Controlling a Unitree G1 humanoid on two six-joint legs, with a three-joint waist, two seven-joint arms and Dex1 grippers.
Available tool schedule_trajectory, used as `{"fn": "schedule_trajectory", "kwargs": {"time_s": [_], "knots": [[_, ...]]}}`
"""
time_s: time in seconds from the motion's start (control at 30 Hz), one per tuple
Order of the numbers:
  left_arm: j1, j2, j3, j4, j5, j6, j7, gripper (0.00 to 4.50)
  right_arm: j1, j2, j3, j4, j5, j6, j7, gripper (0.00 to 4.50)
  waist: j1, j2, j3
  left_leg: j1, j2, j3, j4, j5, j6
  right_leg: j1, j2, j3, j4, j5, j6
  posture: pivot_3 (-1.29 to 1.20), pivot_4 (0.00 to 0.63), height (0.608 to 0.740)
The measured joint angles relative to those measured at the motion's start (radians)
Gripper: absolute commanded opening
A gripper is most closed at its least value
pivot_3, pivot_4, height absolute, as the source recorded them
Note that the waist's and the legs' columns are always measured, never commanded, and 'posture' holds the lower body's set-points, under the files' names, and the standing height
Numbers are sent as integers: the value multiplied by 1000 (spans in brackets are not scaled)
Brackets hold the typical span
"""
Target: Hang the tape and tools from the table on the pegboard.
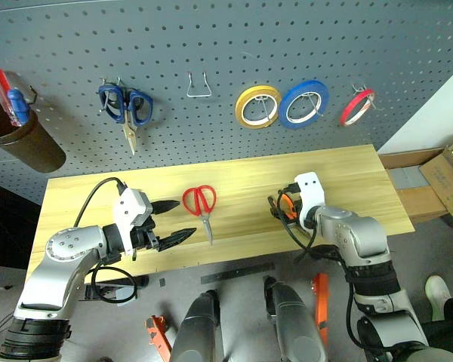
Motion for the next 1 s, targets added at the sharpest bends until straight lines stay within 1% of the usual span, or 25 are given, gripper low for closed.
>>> {"fn": "schedule_trajectory", "kwargs": {"time_s": [0.2,0.37,0.57,0.67,0.97,1.0], "knots": [[-1,0,-3,-3,1,0,6,4104,12,-13,51,6,-32,-48,2,4453,-1,0,0,0,0,2,0,0,0,0,1,0,0,0,0,-119,310,740],[-2,0,-6,-8,1,1,10,4104,-4,-17,87,111,-62,-109,23,4453,-1,1,-1,0,0,2,0,0,0,0,1,0,0,0,0,-115,313,740],[-3,0,-11,-16,1,12,11,4104,-82,-22,112,263,-106,-205,56,4453,-1,1,-1,0,0,3,0,0,0,0,1,0,0,0,0,-103,314,740],[-2,-1,-11,-18,1,14,14,4104,-98,-24,112,325,-121,-240,72,4453,-1,1,-1,0,0,2,0,0,0,0,1,0,0,0,0,-98,311,740],[11,-13,-11,-38,3,14,38,4104,-122,-51,120,400,-157,-266,120,4453,-1,2,-3,0,0,3,0,0,0,0,1,0,0,0,0,-97,300,740],[16,-17,-11,-38,3,14,43,4104,-122,-53,125,406,-162,-274,125,4277,-1,3,-5,0,0,3,0,0,0,0,1,0,0,0,0,-96,299,740]]}}
